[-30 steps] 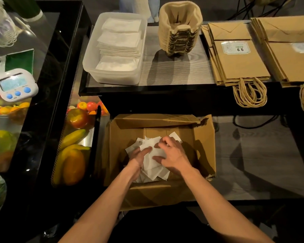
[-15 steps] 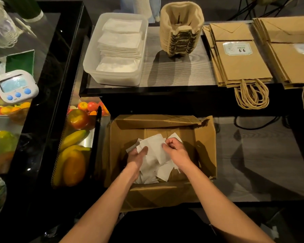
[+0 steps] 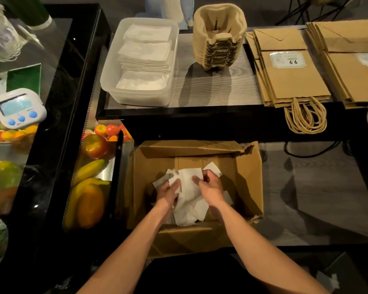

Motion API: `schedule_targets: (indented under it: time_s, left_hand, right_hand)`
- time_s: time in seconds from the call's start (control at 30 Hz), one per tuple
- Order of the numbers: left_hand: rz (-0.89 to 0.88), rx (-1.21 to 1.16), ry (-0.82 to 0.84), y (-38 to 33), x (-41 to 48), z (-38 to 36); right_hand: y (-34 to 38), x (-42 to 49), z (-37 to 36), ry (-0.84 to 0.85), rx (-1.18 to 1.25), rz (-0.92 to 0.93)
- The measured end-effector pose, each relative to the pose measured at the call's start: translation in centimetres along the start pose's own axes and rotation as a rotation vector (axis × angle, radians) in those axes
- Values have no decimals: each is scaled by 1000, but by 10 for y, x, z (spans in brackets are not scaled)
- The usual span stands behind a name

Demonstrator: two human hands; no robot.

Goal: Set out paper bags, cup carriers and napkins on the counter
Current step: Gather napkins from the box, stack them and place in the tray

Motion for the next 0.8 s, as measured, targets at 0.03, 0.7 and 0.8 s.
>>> schedule_targets:
  time_s: [0.03, 0.7, 0.8]
  left_hand:
    - [15, -39, -8, 0, 0, 2]
    - [-110, 96, 193, -26, -8, -4]
    - [-108, 2, 230, -23, -9, 1]
  right_hand:
    - [2, 0, 4, -18, 32, -5]
    - [51, 6, -21, 513, -462, 281]
    - [42, 7, -15, 455, -435, 234]
Point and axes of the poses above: each hand's wrist, its own x-axis towards the middle knuckle, its own z-axis out of the back of the hand, y = z × x, the point moved 9 cm from there along x, towards the middle knuckle, and after that the axes turned 6 degrees about z, right-handed, at the moved point
